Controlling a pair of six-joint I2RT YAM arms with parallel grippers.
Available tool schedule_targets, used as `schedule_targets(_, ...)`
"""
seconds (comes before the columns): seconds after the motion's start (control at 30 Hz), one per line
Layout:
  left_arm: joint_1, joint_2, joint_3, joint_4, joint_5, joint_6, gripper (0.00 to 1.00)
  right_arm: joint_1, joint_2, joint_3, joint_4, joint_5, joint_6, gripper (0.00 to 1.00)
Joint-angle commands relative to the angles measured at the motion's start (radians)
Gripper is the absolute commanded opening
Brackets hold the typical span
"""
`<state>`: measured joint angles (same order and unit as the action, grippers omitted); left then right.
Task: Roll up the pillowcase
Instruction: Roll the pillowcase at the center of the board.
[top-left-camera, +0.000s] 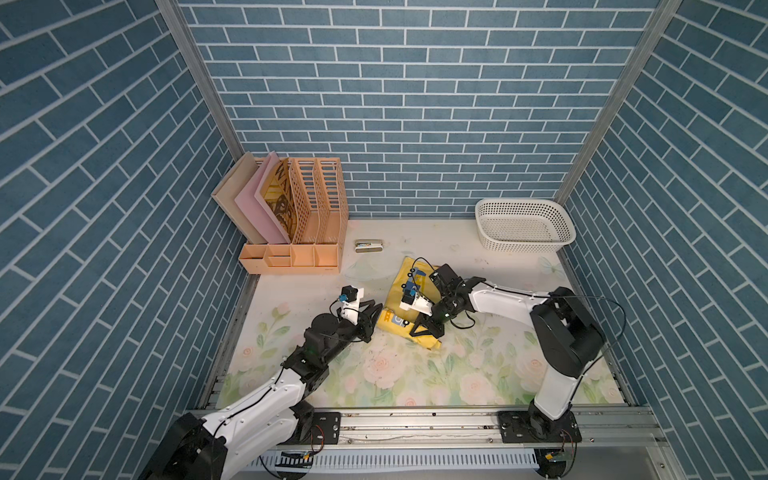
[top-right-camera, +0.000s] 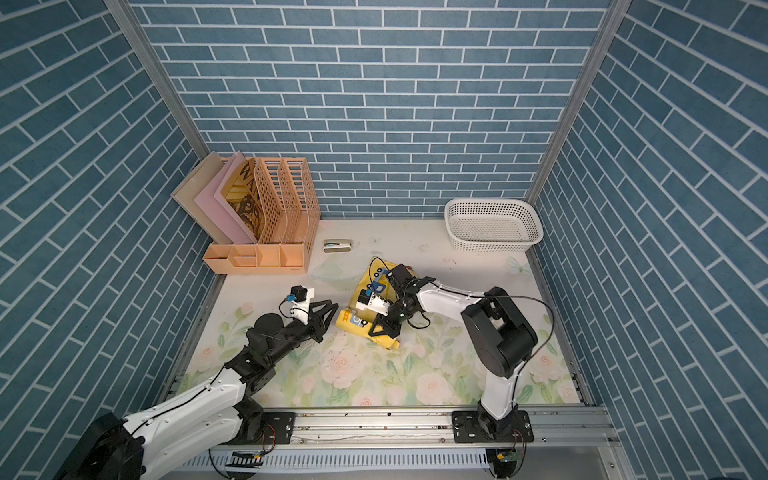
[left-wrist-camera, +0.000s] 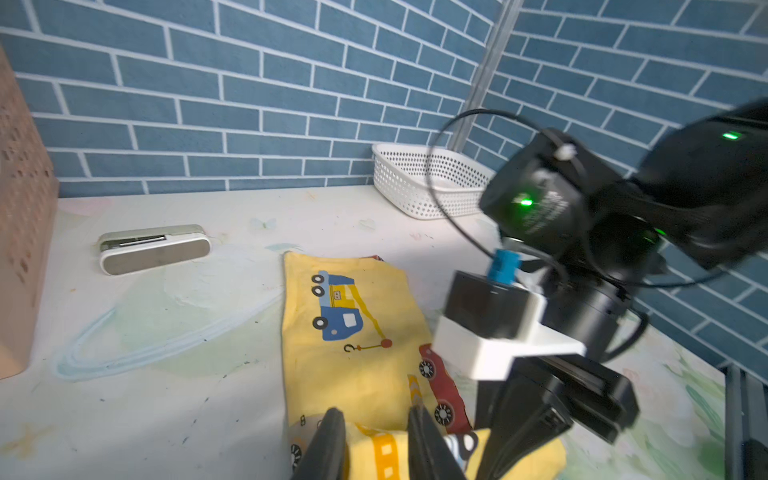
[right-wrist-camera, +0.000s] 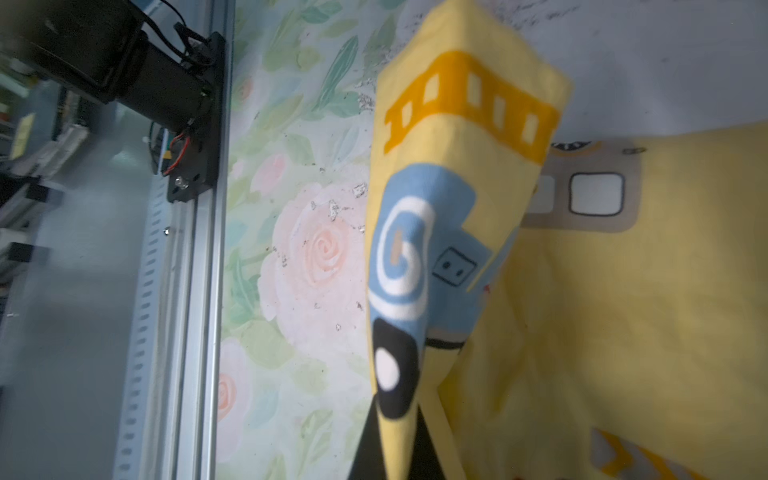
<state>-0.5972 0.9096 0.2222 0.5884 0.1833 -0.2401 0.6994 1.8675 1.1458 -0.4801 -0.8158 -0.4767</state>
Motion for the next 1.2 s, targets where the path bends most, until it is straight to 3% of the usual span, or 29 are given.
schedule_targets(0.0, -0.023, 0.060, 0.022, 0.019, 0.042, 0.046, 0.30, -0.044, 0.087, 0.069, -0.234, -0.198, -0.139, 0.00)
schedule_targets(0.17, -0.054, 0.208, 0.070, 0.106, 0.070, 0.075, 0.28, -0.060, 0.181, 0.137, -0.288, -0.204, -0.153, 0.00)
schedule_targets(0.37, -0.057, 0.437, 0.128, 0.225, 0.057, 0.091, 0.26, -0.064, 0.202, 0.160, -0.257, -0.192, -0.122, 0.08)
schedule_targets(0.53, -0.056, 0.599, 0.200, 0.235, 0.017, 0.106, 0.22, -0.066, 0.207, 0.189, -0.238, -0.177, -0.098, 0.27)
schedule_targets(0.67, -0.056, 0.651, 0.209, 0.238, -0.029, 0.096, 0.21, -0.066, 0.186, 0.193, -0.218, -0.150, -0.078, 0.42)
schedule_targets(0.73, -0.055, 0.664, 0.209, 0.231, -0.066, 0.093, 0.21, -0.065, 0.146, 0.167, -0.183, -0.095, -0.057, 0.55)
schedule_targets(0.8, -0.056, 0.691, 0.228, 0.202, -0.088, 0.101, 0.21, -0.064, 0.076, 0.115, -0.105, 0.001, -0.008, 0.59)
schedule_targets(0.87, -0.056, 0.722, 0.244, 0.193, -0.091, 0.102, 0.19, -0.059, -0.041, 0.045, 0.032, 0.175, 0.080, 0.73)
schedule_targets(0.93, -0.055, 0.732, 0.244, 0.203, -0.109, 0.096, 0.18, -0.032, -0.209, -0.065, 0.197, 0.499, 0.181, 0.81)
schedule_targets(1.03, -0.053, 0.734, 0.243, 0.206, -0.148, 0.095, 0.18, 0.088, -0.468, -0.283, 0.444, 0.904, 0.182, 0.88)
schedule_targets(1.17, -0.046, 0.777, 0.275, 0.189, -0.140, 0.101, 0.17, 0.342, -0.672, -0.521, 0.632, 1.060, 0.040, 1.00)
